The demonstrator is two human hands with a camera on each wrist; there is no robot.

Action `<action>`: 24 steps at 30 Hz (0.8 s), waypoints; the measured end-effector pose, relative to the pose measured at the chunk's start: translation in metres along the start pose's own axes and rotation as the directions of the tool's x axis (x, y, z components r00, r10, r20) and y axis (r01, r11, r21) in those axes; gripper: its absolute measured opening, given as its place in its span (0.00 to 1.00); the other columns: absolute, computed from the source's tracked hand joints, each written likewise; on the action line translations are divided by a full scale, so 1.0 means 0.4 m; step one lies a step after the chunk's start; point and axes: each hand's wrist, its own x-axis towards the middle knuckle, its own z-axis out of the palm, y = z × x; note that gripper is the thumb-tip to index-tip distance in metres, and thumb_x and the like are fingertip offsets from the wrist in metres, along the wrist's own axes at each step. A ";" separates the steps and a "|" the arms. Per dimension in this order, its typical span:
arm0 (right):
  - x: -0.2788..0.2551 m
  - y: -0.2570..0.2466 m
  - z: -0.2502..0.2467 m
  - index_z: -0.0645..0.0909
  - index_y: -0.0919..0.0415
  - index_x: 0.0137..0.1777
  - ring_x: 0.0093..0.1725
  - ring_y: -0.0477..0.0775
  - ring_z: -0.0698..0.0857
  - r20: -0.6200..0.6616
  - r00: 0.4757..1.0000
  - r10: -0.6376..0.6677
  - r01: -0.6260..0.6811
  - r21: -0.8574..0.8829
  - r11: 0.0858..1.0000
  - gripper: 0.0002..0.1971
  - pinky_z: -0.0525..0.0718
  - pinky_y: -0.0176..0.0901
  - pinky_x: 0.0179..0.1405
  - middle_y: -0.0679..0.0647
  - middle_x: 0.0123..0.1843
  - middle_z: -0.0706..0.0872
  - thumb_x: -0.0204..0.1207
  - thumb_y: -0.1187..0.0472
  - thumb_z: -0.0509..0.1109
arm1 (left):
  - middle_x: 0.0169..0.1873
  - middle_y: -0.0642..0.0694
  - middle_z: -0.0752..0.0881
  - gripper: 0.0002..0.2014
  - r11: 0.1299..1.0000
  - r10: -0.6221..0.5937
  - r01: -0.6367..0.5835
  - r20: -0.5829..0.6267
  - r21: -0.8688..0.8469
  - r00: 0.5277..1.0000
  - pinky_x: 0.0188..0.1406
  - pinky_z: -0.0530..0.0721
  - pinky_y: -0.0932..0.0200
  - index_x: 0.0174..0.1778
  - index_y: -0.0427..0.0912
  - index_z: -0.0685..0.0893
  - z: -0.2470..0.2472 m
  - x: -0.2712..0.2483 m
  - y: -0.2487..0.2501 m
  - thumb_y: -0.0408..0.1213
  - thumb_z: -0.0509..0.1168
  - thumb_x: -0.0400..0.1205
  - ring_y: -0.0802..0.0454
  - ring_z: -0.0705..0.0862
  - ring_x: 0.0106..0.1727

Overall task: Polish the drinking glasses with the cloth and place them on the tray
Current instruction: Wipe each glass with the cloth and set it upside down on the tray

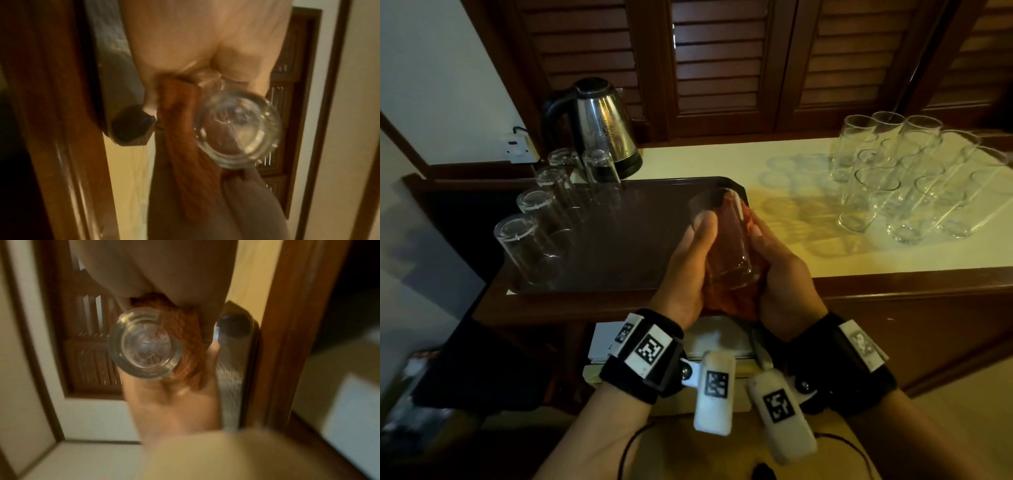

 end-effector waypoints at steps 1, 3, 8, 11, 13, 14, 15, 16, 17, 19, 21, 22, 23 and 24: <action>0.002 -0.002 -0.005 0.74 0.51 0.80 0.72 0.66 0.83 -0.001 1.000 0.013 -0.013 0.030 0.999 0.21 0.78 0.68 0.74 0.61 0.71 0.85 0.89 0.57 0.54 | 0.66 0.38 0.86 0.38 1.000 -0.016 0.016 0.007 0.002 1.000 0.66 0.84 0.41 0.78 0.43 0.73 -0.003 0.001 0.002 0.61 0.66 0.75 0.42 0.86 0.66; 0.008 -0.003 -0.010 0.75 0.51 0.80 0.71 0.64 0.85 -0.034 0.999 -0.009 0.009 0.018 1.000 0.21 0.80 0.66 0.72 0.59 0.71 0.86 0.90 0.59 0.54 | 0.72 0.41 0.82 0.41 0.999 -0.012 0.013 -0.025 0.034 1.000 0.73 0.79 0.39 0.83 0.48 0.67 -0.011 0.010 0.004 0.59 0.70 0.76 0.45 0.83 0.71; 0.015 0.007 0.002 0.66 0.48 0.85 0.73 0.51 0.83 -0.029 0.989 -0.148 0.134 -0.284 0.949 0.24 0.81 0.57 0.74 0.51 0.76 0.83 0.90 0.63 0.55 | 0.84 0.48 0.65 0.44 0.979 -0.007 0.014 -0.034 0.204 0.999 0.79 0.70 0.39 0.88 0.59 0.42 0.011 0.016 0.010 0.51 0.66 0.84 0.46 0.69 0.81; 0.016 0.005 -0.001 0.72 0.46 0.82 0.69 0.55 0.86 -0.026 0.998 -0.049 0.045 -0.135 0.990 0.22 0.84 0.57 0.68 0.52 0.71 0.86 0.90 0.58 0.55 | 0.82 0.48 0.70 0.48 0.981 0.024 -0.019 -0.027 0.193 0.999 0.78 0.72 0.39 0.88 0.58 0.46 0.017 0.009 0.013 0.61 0.68 0.78 0.46 0.71 0.80; 0.016 -0.004 -0.012 0.75 0.49 0.79 0.68 0.63 0.86 -0.004 0.999 0.038 -0.038 -0.002 0.999 0.22 0.85 0.60 0.63 0.59 0.71 0.86 0.87 0.52 0.57 | 0.76 0.43 0.77 0.41 0.997 0.012 -0.013 0.014 0.078 1.000 0.75 0.76 0.39 0.86 0.52 0.58 0.006 0.013 0.009 0.57 0.67 0.79 0.44 0.79 0.75; 0.016 -0.009 -0.015 0.76 0.50 0.78 0.67 0.65 0.86 0.002 0.999 0.047 -0.047 0.031 0.998 0.22 0.86 0.60 0.61 0.61 0.70 0.86 0.87 0.52 0.58 | 0.75 0.42 0.79 0.39 0.999 0.011 -0.011 0.018 0.047 1.000 0.75 0.77 0.39 0.85 0.50 0.61 0.001 0.014 0.010 0.54 0.67 0.79 0.45 0.80 0.74; 0.019 -0.013 -0.016 0.78 0.51 0.77 0.66 0.64 0.87 -0.013 1.000 0.029 -0.028 0.033 0.999 0.20 0.87 0.60 0.61 0.61 0.69 0.87 0.88 0.53 0.57 | 0.76 0.42 0.78 0.37 0.999 0.017 -0.017 0.000 0.028 1.000 0.74 0.78 0.40 0.86 0.50 0.61 -0.002 0.017 0.013 0.50 0.67 0.81 0.46 0.80 0.73; 0.021 -0.017 -0.015 0.80 0.50 0.74 0.65 0.62 0.88 -0.032 0.999 -0.011 0.011 0.000 1.000 0.18 0.87 0.59 0.62 0.58 0.67 0.89 0.89 0.56 0.56 | 0.77 0.43 0.77 0.38 1.000 0.021 -0.020 -0.034 0.016 0.999 0.74 0.78 0.42 0.87 0.52 0.58 -0.004 0.021 0.014 0.44 0.68 0.83 0.47 0.80 0.73; 0.022 -0.019 -0.012 0.80 0.47 0.73 0.65 0.59 0.88 -0.052 0.997 -0.057 0.053 -0.065 0.996 0.18 0.87 0.58 0.65 0.55 0.66 0.89 0.90 0.60 0.55 | 0.78 0.45 0.76 0.39 1.000 0.025 -0.024 -0.065 0.008 0.998 0.73 0.79 0.43 0.88 0.54 0.53 -0.001 0.021 0.020 0.39 0.67 0.85 0.49 0.80 0.73; 0.026 -0.017 0.004 0.74 0.47 0.78 0.69 0.56 0.86 -0.059 0.989 -0.139 0.124 -0.206 0.971 0.21 0.83 0.59 0.71 0.52 0.70 0.87 0.90 0.63 0.55 | 0.76 0.49 0.77 0.40 0.995 0.054 -0.049 -0.055 0.084 0.997 0.71 0.79 0.46 0.88 0.57 0.48 0.006 0.025 0.026 0.36 0.65 0.86 0.52 0.80 0.71; 0.027 -0.004 0.006 0.69 0.48 0.83 0.72 0.55 0.84 -0.022 0.987 -0.161 0.151 -0.248 0.957 0.23 0.81 0.58 0.73 0.53 0.73 0.84 0.90 0.63 0.55 | 0.72 0.54 0.77 0.42 0.984 0.057 -0.048 -0.048 0.169 0.997 0.71 0.76 0.46 0.87 0.60 0.46 0.018 0.020 0.025 0.46 0.68 0.84 0.53 0.77 0.71; 0.027 0.000 0.005 0.70 0.48 0.83 0.71 0.56 0.84 -0.018 0.991 -0.133 0.126 -0.207 0.970 0.23 0.82 0.57 0.72 0.55 0.73 0.84 0.90 0.62 0.55 | 0.72 0.54 0.77 0.42 0.987 0.050 -0.041 -0.054 0.158 0.997 0.73 0.76 0.43 0.87 0.62 0.48 0.018 0.020 0.020 0.50 0.69 0.83 0.52 0.78 0.71; 0.028 0.000 0.003 0.73 0.47 0.81 0.70 0.58 0.85 -0.018 0.996 -0.089 0.085 -0.143 0.986 0.21 0.84 0.56 0.69 0.56 0.72 0.85 0.90 0.60 0.55 | 0.73 0.50 0.78 0.43 0.994 0.039 -0.034 -0.051 0.106 0.998 0.73 0.77 0.38 0.86 0.62 0.52 0.016 0.021 0.016 0.54 0.71 0.80 0.48 0.79 0.72; 0.029 -0.002 0.000 0.75 0.48 0.80 0.70 0.61 0.85 -0.013 0.999 -0.039 0.038 -0.074 0.997 0.20 0.85 0.57 0.67 0.58 0.71 0.86 0.90 0.57 0.55 | 0.75 0.46 0.77 0.45 0.999 0.021 -0.019 -0.034 0.045 0.999 0.73 0.77 0.34 0.86 0.61 0.56 0.013 0.019 0.015 0.58 0.73 0.77 0.44 0.79 0.73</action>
